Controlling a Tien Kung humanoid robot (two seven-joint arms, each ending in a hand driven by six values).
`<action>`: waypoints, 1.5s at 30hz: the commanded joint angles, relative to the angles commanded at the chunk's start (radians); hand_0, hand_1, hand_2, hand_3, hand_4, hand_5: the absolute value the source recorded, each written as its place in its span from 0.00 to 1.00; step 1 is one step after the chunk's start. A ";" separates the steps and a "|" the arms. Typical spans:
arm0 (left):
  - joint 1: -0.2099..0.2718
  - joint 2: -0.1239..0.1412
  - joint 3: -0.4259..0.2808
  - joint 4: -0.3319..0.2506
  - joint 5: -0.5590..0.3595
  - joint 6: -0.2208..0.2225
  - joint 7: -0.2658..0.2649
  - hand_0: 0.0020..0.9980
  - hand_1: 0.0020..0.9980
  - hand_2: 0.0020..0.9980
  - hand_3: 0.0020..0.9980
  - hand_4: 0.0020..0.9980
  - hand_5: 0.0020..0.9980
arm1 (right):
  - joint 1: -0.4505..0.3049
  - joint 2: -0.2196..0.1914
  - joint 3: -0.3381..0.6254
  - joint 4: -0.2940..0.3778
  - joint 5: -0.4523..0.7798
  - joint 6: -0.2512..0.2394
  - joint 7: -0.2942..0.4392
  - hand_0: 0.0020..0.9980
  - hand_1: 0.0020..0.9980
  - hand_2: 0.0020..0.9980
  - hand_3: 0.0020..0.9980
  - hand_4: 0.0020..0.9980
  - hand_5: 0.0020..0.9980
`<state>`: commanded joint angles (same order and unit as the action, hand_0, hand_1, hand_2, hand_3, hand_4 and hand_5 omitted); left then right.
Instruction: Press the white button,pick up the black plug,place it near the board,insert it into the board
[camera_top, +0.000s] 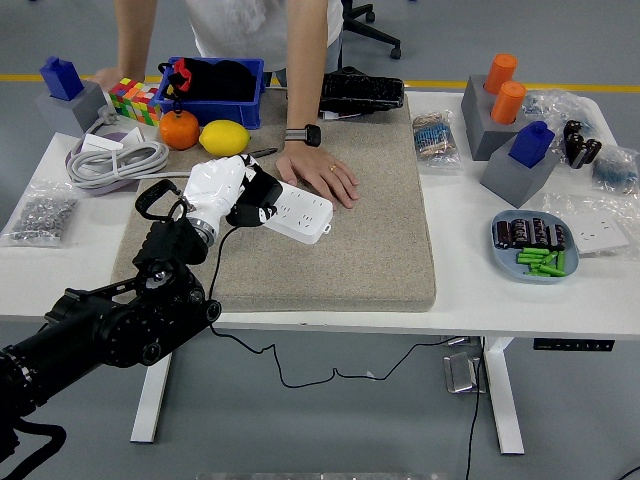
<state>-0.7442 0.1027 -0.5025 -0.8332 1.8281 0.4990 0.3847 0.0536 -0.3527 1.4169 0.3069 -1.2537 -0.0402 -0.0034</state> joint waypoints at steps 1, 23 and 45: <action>-0.004 -0.002 0.005 0.007 0.002 0.000 0.001 0.26 0.26 0.27 0.56 0.59 0.00 | 0.000 0.000 0.001 0.000 0.000 0.000 0.000 0.70 0.62 0.60 0.59 0.65 0.35; -0.029 -0.026 0.057 0.105 -0.011 0.002 -0.002 0.27 0.27 0.27 0.56 0.59 0.00 | 0.002 0.001 -0.004 0.005 0.002 0.000 -0.001 0.70 0.62 0.59 0.59 0.65 0.35; -0.033 -0.036 0.066 0.136 -0.011 0.005 0.001 0.26 0.27 0.27 0.57 0.59 0.00 | 0.003 -0.001 -0.005 0.013 0.004 0.001 -0.001 0.70 0.62 0.59 0.59 0.65 0.35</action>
<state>-0.7771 0.0668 -0.4362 -0.6971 1.8176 0.5037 0.3855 0.0566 -0.3536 1.4120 0.3204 -1.2499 -0.0392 -0.0047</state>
